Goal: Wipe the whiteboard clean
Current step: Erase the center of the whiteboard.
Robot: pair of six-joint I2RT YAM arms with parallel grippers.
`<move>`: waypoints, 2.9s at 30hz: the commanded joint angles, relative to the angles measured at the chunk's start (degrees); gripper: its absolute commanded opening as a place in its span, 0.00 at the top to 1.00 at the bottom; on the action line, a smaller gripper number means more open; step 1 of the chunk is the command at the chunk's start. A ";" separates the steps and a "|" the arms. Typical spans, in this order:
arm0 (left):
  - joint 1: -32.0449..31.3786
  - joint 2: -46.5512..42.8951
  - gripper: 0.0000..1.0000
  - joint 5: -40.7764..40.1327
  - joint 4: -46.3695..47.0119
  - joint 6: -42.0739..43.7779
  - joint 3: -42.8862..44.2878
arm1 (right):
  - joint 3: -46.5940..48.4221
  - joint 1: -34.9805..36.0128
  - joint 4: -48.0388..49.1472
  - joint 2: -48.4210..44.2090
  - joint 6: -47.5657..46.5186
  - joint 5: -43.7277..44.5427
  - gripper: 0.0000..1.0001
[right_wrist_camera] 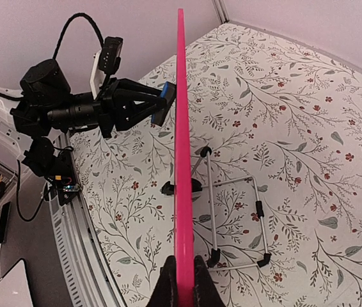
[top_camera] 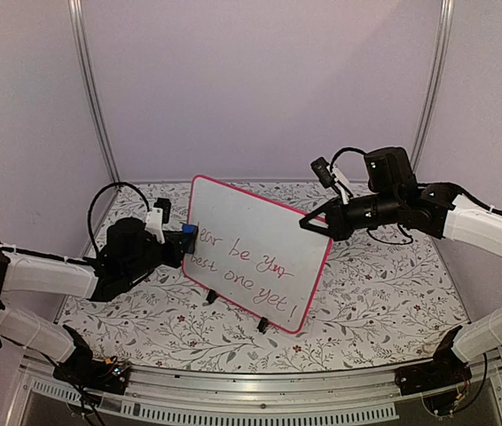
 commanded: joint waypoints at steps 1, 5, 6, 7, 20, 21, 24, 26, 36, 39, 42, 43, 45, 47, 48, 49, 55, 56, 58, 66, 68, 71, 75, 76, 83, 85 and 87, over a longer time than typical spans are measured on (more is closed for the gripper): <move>0.76 1.84 0.86 1.88 -0.87 -1.52 -1.64 | -0.93 0.54 -1.72 -0.89 -2.06 -2.33 1.00; 0.76 2.12 0.86 2.01 -0.26 -2.24 -2.37 | -0.90 0.54 -1.76 -0.96 -2.06 -2.26 1.00; 0.76 2.24 0.86 1.96 -0.23 -2.49 -2.56 | -0.96 0.55 -1.80 -1.04 -2.08 -2.22 1.00; 0.72 2.30 0.86 1.94 -0.22 -2.63 -2.72 | -0.91 0.54 -1.82 -1.10 -2.08 -2.21 1.00; 0.71 3.64 0.86 2.99 2.40 -5.89 -6.42 | -0.82 0.54 -1.81 -0.89 -2.18 -1.95 1.00; 0.71 3.60 0.86 2.99 2.63 -5.95 -6.60 | -0.84 0.54 -1.81 -0.84 -2.17 -1.95 1.00; 0.71 3.51 0.86 3.07 2.67 -5.97 -6.95 | -0.82 0.54 -1.76 -0.97 -2.17 -1.95 1.00; 0.66 3.28 0.86 3.28 2.72 -5.94 -7.03 | -0.76 0.53 -1.83 -0.91 -2.17 -1.95 1.00; 0.66 0.96 0.86 4.83 0.93 -3.16 -3.36 | -0.55 0.54 -1.81 -0.71 -2.17 -2.21 1.00; 0.63 0.68 0.86 4.77 -0.82 -2.31 -0.76 | -0.56 0.54 -1.83 -0.75 -2.17 -2.26 1.00; 0.63 0.68 0.85 4.77 -2.14 -1.49 1.57 | -0.71 0.54 -1.81 -0.75 -2.17 -2.30 1.00; 0.62 0.67 0.85 4.61 -2.40 -1.17 2.52 | -0.72 0.50 -1.81 -0.78 -2.17 -2.30 1.00; 0.61 0.62 0.85 4.13 -2.69 -0.51 3.78 | -0.84 0.54 -1.73 -0.71 -2.17 -2.37 1.00; 0.63 0.57 0.85 3.75 -3.30 0.24 5.00 | -0.85 0.54 -1.72 -0.64 -2.25 -2.39 1.00; 0.67 0.63 0.85 3.63 -3.70 0.53 5.75 | -0.90 0.54 -1.70 -0.69 -2.25 -2.39 1.00; 0.63 0.55 0.85 3.49 -4.15 0.77 6.41 | -0.86 0.54 -1.69 -0.66 -2.26 -2.45 1.00; 0.76 0.36 0.85 2.52 -6.29 2.42 9.94 | -0.88 0.54 -1.63 -0.63 -2.21 -2.47 1.00; 0.84 0.32 0.85 2.35 -6.49 2.58 10.25 | -0.90 0.54 -1.63 -0.70 -2.24 -2.48 1.00; 0.84 0.17 0.85 1.93 -6.60 2.60 10.20 | -0.95 0.54 -1.63 -0.71 -2.26 -2.48 1.00; 1.35 0.94 0.85 1.61 -3.59 -0.20 4.18 | -1.02 0.54 -1.46 -0.84 -2.17 -2.56 1.00; 1.38 1.09 0.85 2.00 -2.19 -1.10 2.25 | -1.08 0.54 -1.38 -0.80 -2.17 -2.63 1.00; 1.38 1.74 0.85 2.28 -0.69 -2.05 0.13 | -1.05 0.54 -1.29 -0.74 -2.17 -2.65 1.00; 1.33 2.45 0.85 2.80 0.85 -3.14 -1.94 | -1.04 0.54 -1.35 -0.63 -2.14 -2.74 1.00; 1.37 2.56 0.85 2.95 1.10 -3.45 -2.41 | -1.07 0.54 -1.35 -0.62 -2.10 -2.74 1.00; 1.29 3.40 0.85 3.30 1.94 -4.46 -4.28 | -1.03 0.54 -1.27 -0.67 -2.08 -2.65 1.00; 1.19 3.31 0.85 3.47 2.17 -4.66 -4.56 | -1.00 0.54 -1.38 -0.63 -2.11 -2.74 1.00; 1.14 3.28 0.85 3.51 2.31 -4.68 -4.71 | -0.99 0.52 -1.32 -0.58 -2.08 -2.72 1.00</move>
